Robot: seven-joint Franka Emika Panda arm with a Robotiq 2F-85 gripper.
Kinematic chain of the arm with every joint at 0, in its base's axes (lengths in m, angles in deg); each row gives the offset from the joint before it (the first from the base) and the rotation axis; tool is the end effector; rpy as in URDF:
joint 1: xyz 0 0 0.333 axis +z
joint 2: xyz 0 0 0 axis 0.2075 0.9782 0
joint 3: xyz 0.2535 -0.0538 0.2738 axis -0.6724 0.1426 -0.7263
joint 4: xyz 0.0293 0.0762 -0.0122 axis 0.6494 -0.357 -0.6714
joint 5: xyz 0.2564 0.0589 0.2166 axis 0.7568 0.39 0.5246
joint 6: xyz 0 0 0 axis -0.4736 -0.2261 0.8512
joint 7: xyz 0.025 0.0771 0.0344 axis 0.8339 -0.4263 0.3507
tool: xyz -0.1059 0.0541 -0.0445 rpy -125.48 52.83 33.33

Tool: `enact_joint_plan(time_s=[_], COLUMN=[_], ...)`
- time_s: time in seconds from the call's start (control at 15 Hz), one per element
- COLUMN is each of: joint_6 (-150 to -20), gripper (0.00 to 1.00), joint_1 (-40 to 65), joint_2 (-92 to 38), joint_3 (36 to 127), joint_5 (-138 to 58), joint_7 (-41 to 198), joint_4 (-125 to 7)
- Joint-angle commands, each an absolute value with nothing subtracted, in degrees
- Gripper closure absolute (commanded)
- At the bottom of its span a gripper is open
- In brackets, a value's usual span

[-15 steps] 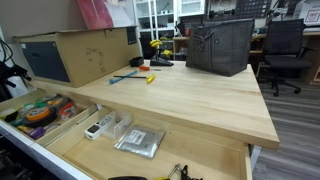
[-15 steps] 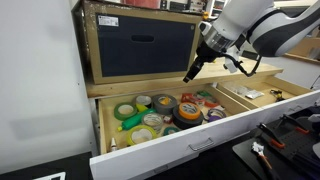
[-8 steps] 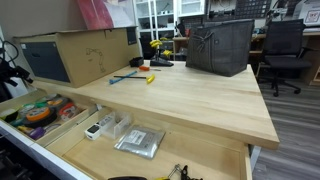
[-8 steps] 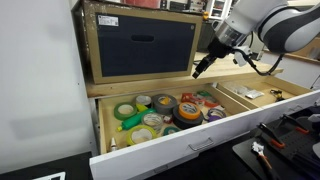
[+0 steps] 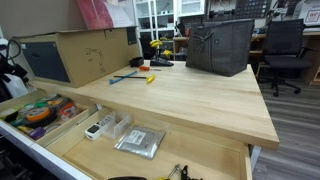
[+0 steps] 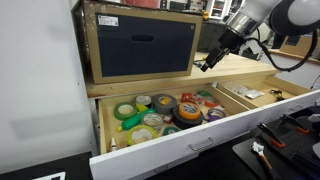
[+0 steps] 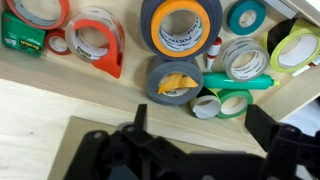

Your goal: Open the top left drawer

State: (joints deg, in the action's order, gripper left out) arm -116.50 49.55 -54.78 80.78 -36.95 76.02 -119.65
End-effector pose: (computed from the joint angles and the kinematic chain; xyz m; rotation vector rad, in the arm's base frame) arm 0.3376 0.2303 0.4307 -2.8419 -0.6913 -0.5826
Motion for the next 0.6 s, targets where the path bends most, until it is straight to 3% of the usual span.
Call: enact_joint_plan(time_s=[0.0,0.53], joint_6=[-109.27,-97.90], gripper=[0.00,0.00], joint_1=[46.90,40.00], joint_2=[-62.27,-68.83], joint_3=[79.78,77.80], joint_5=[-26.67,-20.79], joint_7=[86.80,95.07], joint_4=[-121.00,-119.10])
